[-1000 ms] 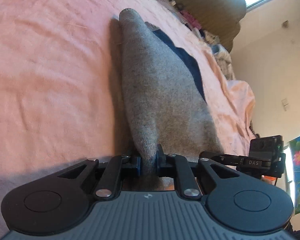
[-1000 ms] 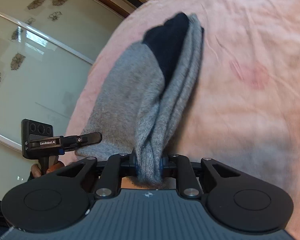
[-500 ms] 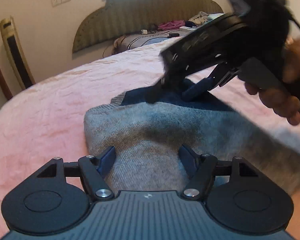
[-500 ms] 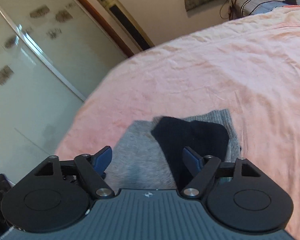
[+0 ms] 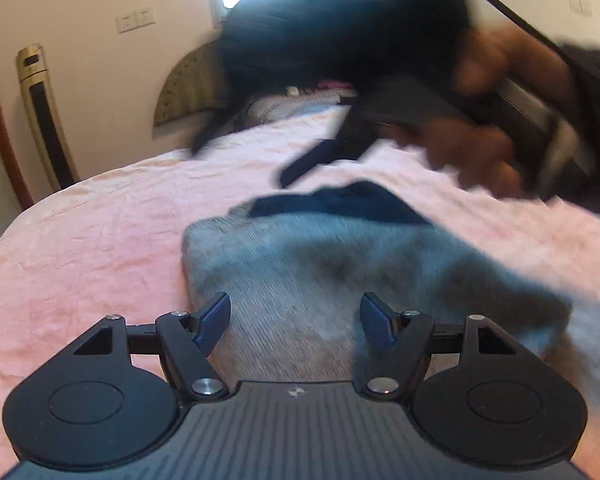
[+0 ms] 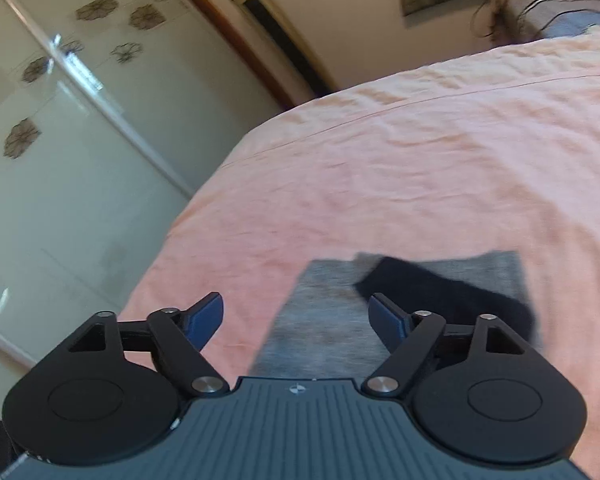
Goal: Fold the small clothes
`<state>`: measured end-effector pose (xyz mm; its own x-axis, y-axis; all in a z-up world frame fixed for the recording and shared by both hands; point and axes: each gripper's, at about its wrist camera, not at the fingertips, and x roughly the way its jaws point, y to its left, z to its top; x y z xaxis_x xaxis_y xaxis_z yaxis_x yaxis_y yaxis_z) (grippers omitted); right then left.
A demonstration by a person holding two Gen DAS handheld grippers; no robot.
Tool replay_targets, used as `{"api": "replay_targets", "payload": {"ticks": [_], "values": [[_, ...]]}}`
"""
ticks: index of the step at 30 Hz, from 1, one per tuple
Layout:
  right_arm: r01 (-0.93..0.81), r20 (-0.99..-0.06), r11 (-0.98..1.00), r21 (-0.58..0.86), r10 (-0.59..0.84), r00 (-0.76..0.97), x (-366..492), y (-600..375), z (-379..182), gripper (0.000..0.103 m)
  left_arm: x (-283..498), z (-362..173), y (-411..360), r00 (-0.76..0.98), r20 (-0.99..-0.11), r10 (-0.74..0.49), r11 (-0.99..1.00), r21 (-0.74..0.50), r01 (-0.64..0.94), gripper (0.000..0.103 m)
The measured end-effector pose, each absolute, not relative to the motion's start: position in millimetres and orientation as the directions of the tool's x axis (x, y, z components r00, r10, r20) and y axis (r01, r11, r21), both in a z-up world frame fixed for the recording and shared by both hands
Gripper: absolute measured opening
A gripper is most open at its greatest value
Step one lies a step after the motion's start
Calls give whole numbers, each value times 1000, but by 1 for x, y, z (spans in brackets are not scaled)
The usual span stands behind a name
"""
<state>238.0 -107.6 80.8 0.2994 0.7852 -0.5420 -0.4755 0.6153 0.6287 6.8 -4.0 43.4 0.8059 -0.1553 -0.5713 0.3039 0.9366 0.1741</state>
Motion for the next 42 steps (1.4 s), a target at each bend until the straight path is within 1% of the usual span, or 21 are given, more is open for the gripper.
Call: {"api": "replay_targets", "payload": {"ticks": [4, 7, 10, 12, 15, 17, 18, 19, 20, 22, 24, 25, 27, 30, 32, 34, 35, 36, 37, 38, 42], "values": [[-402, -629, 628, 666, 763, 150, 275, -55, 31, 90, 2, 25, -10, 829, -547, -118, 931, 229, 284, 71], [-399, -579, 610, 684, 788, 210, 285, -54, 23, 88, 1, 21, -9, 838, -534, -112, 937, 225, 268, 71], [-396, -636, 668, 630, 737, 229, 278, -58, 36, 79, 0, 27, -6, 829, -548, -114, 937, 217, 273, 71], [-391, -597, 646, 656, 761, 255, 255, -85, 49, 80, -5, 38, 4, 817, -559, -140, 949, 160, 271, 72], [-389, -480, 558, 734, 830, 284, 216, -138, 60, 97, -17, 48, 18, 807, -543, -231, 954, 38, 299, 71], [-360, -487, 571, 738, 820, 301, 199, -163, 49, 103, -10, 39, 15, 781, -581, -229, 949, 45, 312, 71], [-323, -522, 607, 726, 793, 315, 197, -173, 37, 101, -6, 31, 12, 776, -596, -208, 949, 68, 307, 73], [-323, -484, 583, 745, 807, 338, 194, -185, 24, 88, -3, 23, 10, 781, -594, -193, 949, 88, 302, 83], [-308, -454, 565, 766, 813, 364, 191, -197, 19, 74, -2, 21, 10, 785, -591, -185, 951, 92, 294, 85], [-197, -469, 577, 792, 783, 409, 182, -218, 23, 63, -4, 32, 17, 773, -602, -201, 957, 49, 287, 84], [-203, -442, 572, 795, 775, 452, 163, -237, 39, 82, -11, 45, 34, 774, -588, -234, 966, -51, 253, 84], [-229, -430, 580, 782, 768, 475, 153, -246, 47, 99, -12, 48, 47, 765, -594, -248, 967, -108, 229, 84], [-254, -455, 612, 749, 754, 474, 135, -261, 52, 102, -14, 46, 75, 711, -633, -307, 947, -279, 161, 84], [-242, -542, 658, 714, 737, 404, 120, -269, 36, 89, -7, 19, 119, 604, -627, -492, 792, -611, 10, 83], [-216, -572, 650, 728, 751, 331, 113, -265, 17, 63, -7, 12, 128, 604, -584, -542, 725, -688, -15, 83], [-226, -570, 643, 732, 759, 314, 107, -256, 6, 44, 0, 7, 126, 569, -566, -596, 681, -732, -15, 81], [-219, -572, 642, 735, 760, 310, 107, -253, 3, 33, -1, 6, 120, 547, -564, -619, 671, -741, -5, 64], [-206, -576, 642, 739, 760, 302, 109, -252, 2, 28, 1, 4, 113, 514, -584, -628, 682, -731, 2, 48], [-215, -577, 643, 735, 759, 301, 108, -248, 3, 27, 5, 2, 106, 476, -632, -612, 718, -696, -1, 22], [-233, -585, 653, 720, 753, 302, 106, -246, 6, 26, 5, 3, 102, 469, -665, -582, 753, -658, 3, 17], [-331, -651, 724, 605, 689, 318, 91, -239, 16, 21, -2, 18, 96, 523, -717, -461, 871, -479, 111, 15]]}}
